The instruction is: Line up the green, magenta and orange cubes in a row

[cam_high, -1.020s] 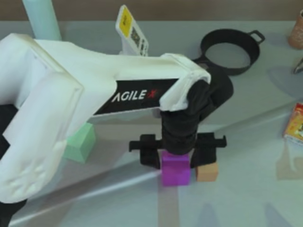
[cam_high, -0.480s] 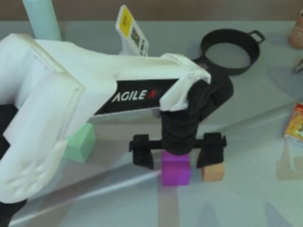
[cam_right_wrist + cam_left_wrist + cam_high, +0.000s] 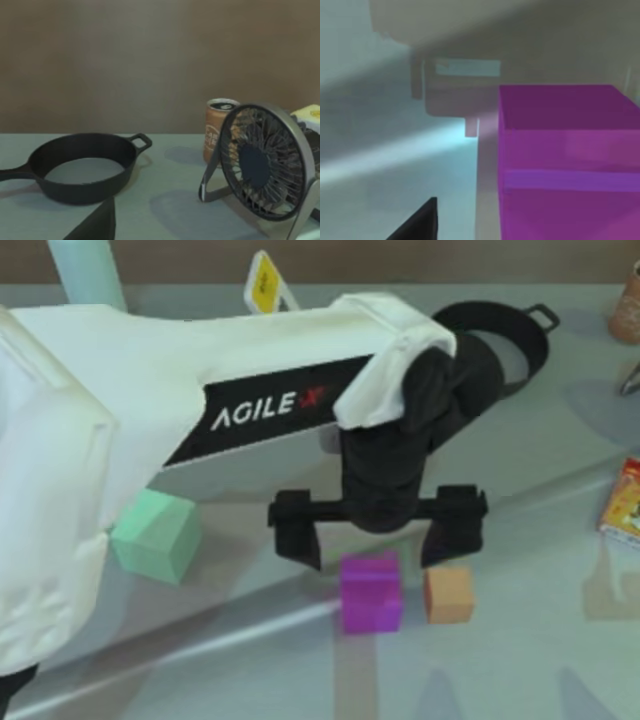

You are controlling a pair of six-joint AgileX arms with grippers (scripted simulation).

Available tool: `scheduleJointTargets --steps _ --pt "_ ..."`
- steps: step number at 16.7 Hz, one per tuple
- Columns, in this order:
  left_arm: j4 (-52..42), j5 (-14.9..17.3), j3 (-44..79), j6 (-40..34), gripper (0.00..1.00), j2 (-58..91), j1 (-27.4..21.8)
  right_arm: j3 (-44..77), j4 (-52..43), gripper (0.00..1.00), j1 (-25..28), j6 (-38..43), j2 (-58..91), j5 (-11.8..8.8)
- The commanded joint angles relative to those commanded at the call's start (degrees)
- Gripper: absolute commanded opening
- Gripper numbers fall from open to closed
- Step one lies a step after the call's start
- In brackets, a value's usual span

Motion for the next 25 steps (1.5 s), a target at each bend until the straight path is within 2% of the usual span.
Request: scheduleJointTargets --steps 3,7,10,13,20,23,25 --pt "-3.39 0.12 2.31 -0.09 1.0 -1.22 0.42 0.0 0.0 1.0 0.0 0.0 0.0 0.0" --pt "-3.27 0.11 2.17 0.04 1.0 -1.07 0.23 0.0 0.0 1.0 0.0 0.0 0.0 0.0" --pt "-2.69 0.11 0.65 3.86 1.0 -2.14 2.86 0.0 0.0 1.0 0.0 0.0 0.0 0.0" --pt "-1.62 0.22 -2.87 13.14 1.0 -4.29 8.38 0.0 0.0 1.0 0.0 0.0 0.0 0.0" --pt "1.88 0.73 -14.15 42.9 1.0 -11.37 25.27 0.0 0.0 1.0 0.0 0.0 0.0 0.0" --pt "3.05 0.86 -17.32 49.05 1.0 -13.6 29.99 0.0 0.0 1.0 0.0 0.0 0.0 0.0" --pt "3.3 0.89 -17.95 50.12 1.0 -14.07 30.94 0.0 0.0 1.0 0.0 0.0 0.0 0.0"
